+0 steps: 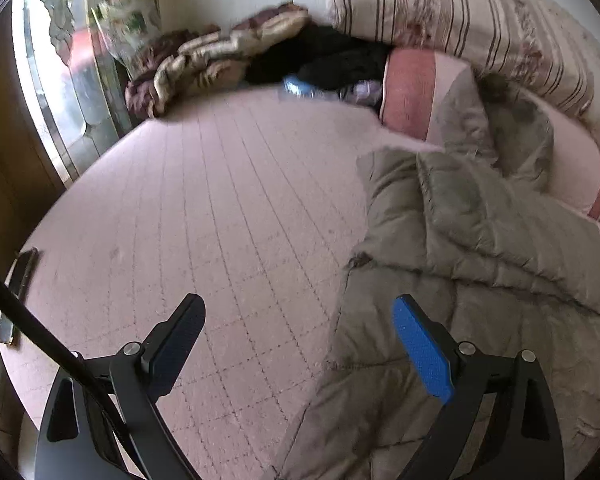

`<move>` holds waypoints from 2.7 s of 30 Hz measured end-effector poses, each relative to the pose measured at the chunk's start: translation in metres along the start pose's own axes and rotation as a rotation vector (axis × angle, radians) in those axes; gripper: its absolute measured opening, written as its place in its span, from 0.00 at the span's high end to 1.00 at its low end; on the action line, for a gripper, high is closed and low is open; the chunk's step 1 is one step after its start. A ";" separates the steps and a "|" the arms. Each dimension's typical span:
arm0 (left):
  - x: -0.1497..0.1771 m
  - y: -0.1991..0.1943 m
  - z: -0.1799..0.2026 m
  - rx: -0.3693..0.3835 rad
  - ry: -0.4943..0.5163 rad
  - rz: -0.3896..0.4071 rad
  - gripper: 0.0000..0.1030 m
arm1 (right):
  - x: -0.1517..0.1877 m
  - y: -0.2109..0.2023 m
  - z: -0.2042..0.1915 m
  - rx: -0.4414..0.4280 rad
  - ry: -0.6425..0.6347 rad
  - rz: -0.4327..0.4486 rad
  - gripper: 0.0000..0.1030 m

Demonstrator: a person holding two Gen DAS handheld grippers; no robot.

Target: Fold large clothes

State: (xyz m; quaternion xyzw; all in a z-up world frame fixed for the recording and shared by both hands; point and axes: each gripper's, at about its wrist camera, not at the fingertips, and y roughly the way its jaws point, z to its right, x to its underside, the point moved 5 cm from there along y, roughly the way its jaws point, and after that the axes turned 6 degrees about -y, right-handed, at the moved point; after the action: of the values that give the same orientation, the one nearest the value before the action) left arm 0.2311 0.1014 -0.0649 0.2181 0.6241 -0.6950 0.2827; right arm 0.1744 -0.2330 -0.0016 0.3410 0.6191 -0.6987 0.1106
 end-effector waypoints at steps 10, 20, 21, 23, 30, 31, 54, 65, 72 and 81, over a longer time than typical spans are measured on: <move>-0.017 0.024 0.007 0.027 -0.036 -0.007 0.08 | -0.125 0.079 -0.062 -0.019 0.045 0.022 0.37; -0.017 0.063 0.002 0.034 -0.095 -0.097 0.08 | -0.255 0.130 -0.112 -0.083 0.149 0.127 0.19; -0.017 0.064 0.001 0.033 -0.097 -0.099 0.08 | -0.264 0.137 -0.118 -0.087 0.157 0.133 0.18; -0.016 0.068 0.001 0.031 -0.098 -0.104 0.08 | -0.277 0.151 -0.126 -0.077 0.162 0.134 0.18; -0.012 0.084 0.001 0.040 -0.095 -0.146 0.08 | -0.292 0.203 -0.130 -0.009 0.194 0.107 0.18; -0.012 0.085 0.002 0.041 -0.095 -0.148 0.08 | -0.291 0.209 -0.127 -0.009 0.208 0.100 0.18; -0.019 0.057 -0.010 0.091 -0.144 -0.113 0.08 | -0.165 0.014 -0.126 -0.133 -0.084 0.171 0.94; -0.021 0.027 -0.029 0.122 -0.182 -0.066 0.08 | 0.039 0.045 -0.106 -0.234 0.088 -0.037 0.94; -0.023 0.025 -0.038 0.111 -0.212 -0.063 0.08 | 0.057 0.132 -0.111 -0.191 0.160 -0.124 0.91; -0.021 0.026 -0.035 0.108 -0.208 -0.071 0.08 | 0.053 0.059 -0.082 -0.175 0.008 -0.056 0.67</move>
State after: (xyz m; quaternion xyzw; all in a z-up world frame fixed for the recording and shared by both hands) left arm 0.2627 0.1374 -0.0746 0.1376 0.5603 -0.7561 0.3089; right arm 0.1966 -0.1534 -0.0808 0.3155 0.6876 -0.6432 0.1181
